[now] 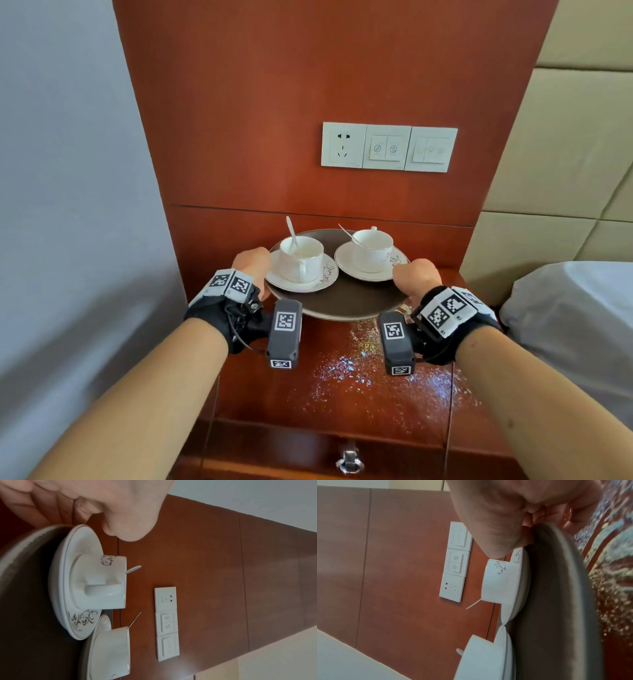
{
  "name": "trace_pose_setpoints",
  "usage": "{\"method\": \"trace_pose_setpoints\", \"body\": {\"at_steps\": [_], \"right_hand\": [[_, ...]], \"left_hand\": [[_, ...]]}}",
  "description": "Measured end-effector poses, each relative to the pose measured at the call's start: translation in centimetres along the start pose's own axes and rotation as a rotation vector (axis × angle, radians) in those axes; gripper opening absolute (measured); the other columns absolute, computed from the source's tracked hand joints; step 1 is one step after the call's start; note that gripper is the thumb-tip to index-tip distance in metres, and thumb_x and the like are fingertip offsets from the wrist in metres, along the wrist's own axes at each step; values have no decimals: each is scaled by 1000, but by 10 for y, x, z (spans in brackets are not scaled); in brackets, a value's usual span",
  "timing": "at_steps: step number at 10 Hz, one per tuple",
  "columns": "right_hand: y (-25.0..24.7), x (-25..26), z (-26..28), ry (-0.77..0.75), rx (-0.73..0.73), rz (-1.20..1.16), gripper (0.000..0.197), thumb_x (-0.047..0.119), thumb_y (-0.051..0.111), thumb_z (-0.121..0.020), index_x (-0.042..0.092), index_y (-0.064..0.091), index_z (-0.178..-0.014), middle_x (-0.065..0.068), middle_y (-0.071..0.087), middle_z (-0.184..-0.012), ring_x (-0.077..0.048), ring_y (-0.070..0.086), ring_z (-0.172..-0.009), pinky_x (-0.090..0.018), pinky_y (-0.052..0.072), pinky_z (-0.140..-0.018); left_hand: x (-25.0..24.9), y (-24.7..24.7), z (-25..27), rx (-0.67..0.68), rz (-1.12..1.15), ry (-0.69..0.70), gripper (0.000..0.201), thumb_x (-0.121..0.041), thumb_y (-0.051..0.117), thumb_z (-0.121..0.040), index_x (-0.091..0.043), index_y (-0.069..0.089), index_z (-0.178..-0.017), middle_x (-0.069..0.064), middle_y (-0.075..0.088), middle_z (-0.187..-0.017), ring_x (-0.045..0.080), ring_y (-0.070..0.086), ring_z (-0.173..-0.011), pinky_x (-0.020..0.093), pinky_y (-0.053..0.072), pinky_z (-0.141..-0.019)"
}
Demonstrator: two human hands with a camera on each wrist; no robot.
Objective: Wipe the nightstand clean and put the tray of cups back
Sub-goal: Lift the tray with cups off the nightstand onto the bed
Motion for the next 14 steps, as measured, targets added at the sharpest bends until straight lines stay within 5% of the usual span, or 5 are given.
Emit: {"method": "trace_pose_setpoints", "body": {"at_steps": [2, 4, 9, 12, 14], "right_hand": [[-43, -31, -4, 81, -49, -31, 42, 15, 48, -85, -11, 55, -118, -23, 62, -115, -38, 61, -105, -35, 49, -75], [-83, -57, -7, 143, -139, -24, 44, 16, 48, -90, -10, 50, -126, -24, 57, -126, -36, 59, -112, -30, 42, -60], [-153, -109, -3, 191, -232, 17, 41, 16, 44, -95, -5, 56, -128, -22, 61, -119, -36, 59, -109, -30, 38, -73], [-221, -149, -27, 264, -388, -84, 37, 14, 45, -93, -7, 60, -120, -21, 63, -111, -33, 59, -109, -32, 41, -77], [-278, -200, -25, 393, -573, -224, 40, 15, 53, -87, -6, 59, -120, -20, 62, -122, -36, 60, -113, -36, 50, -88]], "left_hand": [[-1, 39, 22, 88, -81, 26, 39, -18, 45, -86, -5, 62, -118, 13, 66, -120, 33, 62, -111, 41, 49, -99], [0, 69, 58, 227, -126, 35, 34, -12, 41, -87, -3, 60, -115, 18, 64, -116, 37, 60, -105, 39, 48, -56], [15, 147, 96, 430, -89, 69, 45, -17, 41, -98, -4, 45, -140, 18, 49, -144, 36, 51, -130, 34, 44, -81], [2, 237, 124, 510, -107, 91, 21, -21, 44, -97, -19, 45, -76, 8, 50, -110, 26, 55, -88, 33, 45, -80], [25, 304, 157, 615, -152, 100, 11, -20, 43, -97, -16, 45, -107, 8, 50, -108, 24, 55, -73, 33, 45, -78]]}}
Point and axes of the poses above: each hand's wrist, its own z-axis away from the middle knuckle, its own y-axis out of the palm, x = y × z, the point moved 3 cm from there along -z, towards the middle knuckle
